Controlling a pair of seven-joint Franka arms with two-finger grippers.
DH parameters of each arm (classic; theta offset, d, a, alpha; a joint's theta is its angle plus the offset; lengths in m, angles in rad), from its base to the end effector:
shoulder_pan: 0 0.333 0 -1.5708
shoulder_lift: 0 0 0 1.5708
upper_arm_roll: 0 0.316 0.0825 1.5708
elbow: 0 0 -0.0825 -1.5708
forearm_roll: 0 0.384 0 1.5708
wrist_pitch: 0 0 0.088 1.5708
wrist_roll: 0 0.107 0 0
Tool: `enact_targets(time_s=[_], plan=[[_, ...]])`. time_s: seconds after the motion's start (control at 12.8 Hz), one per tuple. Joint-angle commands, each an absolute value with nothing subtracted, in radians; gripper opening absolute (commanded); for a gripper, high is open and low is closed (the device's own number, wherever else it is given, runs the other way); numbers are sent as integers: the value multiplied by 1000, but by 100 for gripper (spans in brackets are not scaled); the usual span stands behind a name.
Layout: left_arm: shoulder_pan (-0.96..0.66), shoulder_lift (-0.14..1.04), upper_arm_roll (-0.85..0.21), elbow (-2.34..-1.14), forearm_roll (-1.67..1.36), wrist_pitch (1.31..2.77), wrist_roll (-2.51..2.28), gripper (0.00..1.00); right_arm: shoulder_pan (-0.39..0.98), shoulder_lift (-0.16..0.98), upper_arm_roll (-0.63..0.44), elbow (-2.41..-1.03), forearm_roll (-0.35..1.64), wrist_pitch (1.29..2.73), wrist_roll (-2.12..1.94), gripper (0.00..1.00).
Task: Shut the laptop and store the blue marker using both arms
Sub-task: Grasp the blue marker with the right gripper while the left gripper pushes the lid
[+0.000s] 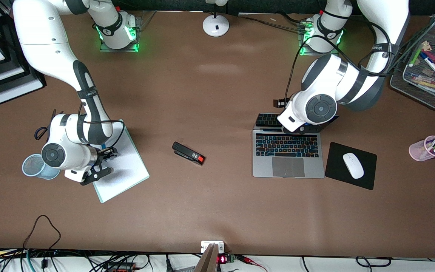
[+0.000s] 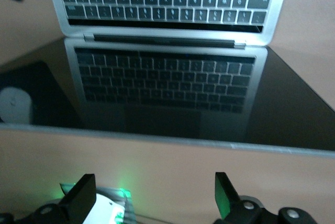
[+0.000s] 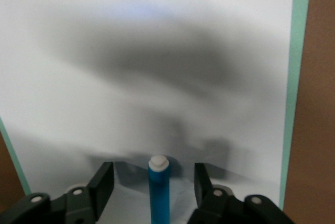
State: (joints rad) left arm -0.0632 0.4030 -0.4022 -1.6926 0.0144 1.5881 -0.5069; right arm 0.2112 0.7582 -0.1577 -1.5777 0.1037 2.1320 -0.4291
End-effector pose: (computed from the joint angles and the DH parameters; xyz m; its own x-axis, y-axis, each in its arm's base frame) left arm 0.5439 -0.2488 0.3510 0.8833 0.0501 -0.4661 0.0050 -0.9952 -0.0976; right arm 0.6750 0.0532 0.1814 0.8820 0.4322 -0.1876 0.4309 -0.9010 -0.0498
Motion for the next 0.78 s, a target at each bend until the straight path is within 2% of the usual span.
enact_targets(time_s=[0.0,0.71], plan=[[-64,437,-407,-1667,73,1626,-456,100,209,750,-158,-1583,120,2121,-442,66],[-61,531,-402,-1578,92,1742,-408,100,204,747,-158,-1582,121,2109,-431,57]])
